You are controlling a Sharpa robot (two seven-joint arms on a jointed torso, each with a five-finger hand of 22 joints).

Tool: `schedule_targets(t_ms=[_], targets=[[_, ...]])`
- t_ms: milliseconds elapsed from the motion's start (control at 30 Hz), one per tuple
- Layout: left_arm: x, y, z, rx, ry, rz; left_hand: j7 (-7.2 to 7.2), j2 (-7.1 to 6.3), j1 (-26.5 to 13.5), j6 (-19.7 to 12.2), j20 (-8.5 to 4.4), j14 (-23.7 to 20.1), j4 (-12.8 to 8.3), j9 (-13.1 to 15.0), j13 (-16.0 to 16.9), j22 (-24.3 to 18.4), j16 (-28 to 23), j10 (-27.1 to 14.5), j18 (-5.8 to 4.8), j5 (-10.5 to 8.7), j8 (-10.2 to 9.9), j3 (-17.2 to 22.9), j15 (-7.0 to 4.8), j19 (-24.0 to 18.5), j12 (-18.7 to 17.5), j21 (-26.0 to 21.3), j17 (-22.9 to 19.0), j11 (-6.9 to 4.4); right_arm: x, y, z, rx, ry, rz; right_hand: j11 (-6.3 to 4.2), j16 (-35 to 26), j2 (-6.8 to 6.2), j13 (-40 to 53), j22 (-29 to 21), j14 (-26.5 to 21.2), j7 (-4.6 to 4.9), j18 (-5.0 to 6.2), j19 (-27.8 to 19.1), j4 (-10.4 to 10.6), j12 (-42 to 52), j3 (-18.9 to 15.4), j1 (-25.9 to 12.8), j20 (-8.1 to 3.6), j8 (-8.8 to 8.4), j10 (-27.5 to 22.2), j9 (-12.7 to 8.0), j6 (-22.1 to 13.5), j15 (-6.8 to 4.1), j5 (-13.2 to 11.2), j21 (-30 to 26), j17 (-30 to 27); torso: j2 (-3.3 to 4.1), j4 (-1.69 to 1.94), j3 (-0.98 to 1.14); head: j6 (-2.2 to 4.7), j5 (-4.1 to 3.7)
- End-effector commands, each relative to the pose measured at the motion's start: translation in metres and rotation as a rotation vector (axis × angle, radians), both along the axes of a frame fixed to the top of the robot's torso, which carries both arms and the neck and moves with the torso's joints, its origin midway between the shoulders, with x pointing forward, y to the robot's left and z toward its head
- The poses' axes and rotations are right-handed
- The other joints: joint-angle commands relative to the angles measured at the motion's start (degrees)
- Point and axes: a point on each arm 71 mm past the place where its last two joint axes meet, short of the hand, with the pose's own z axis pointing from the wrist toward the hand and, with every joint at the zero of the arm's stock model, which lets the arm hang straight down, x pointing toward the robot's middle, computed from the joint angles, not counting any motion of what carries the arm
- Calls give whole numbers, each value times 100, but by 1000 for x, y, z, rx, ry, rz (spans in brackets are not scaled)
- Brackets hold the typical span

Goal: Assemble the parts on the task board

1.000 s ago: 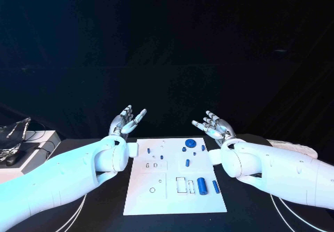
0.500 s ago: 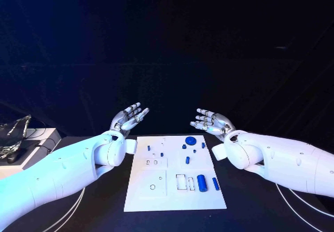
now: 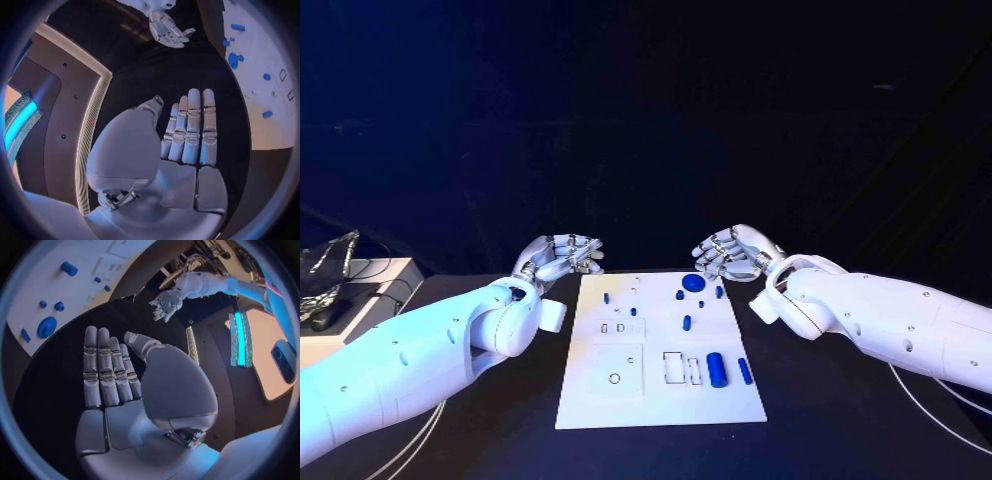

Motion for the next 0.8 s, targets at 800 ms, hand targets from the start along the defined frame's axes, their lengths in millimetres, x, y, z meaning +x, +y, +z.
schedule_targets(t_ms=[800], targets=[[-50, -4, 58, 17, -123, -285, -48, -353, -231, -510, -256, 733, -350, 1272, 1023, 3168, 3672, -504, -202, -2, 443, 663, -151, 853, 683, 3664, 3357, -87, 14, 12, 13, -745, -255, 62, -121, 3298, -499, -3, 4836, 1383, -131, -523, 1875, -148, -282, 574, -406, -212, -527, -221, 348, -36, -242, 144, 4309, 2834, 760, 161, 83, 137, -245]])
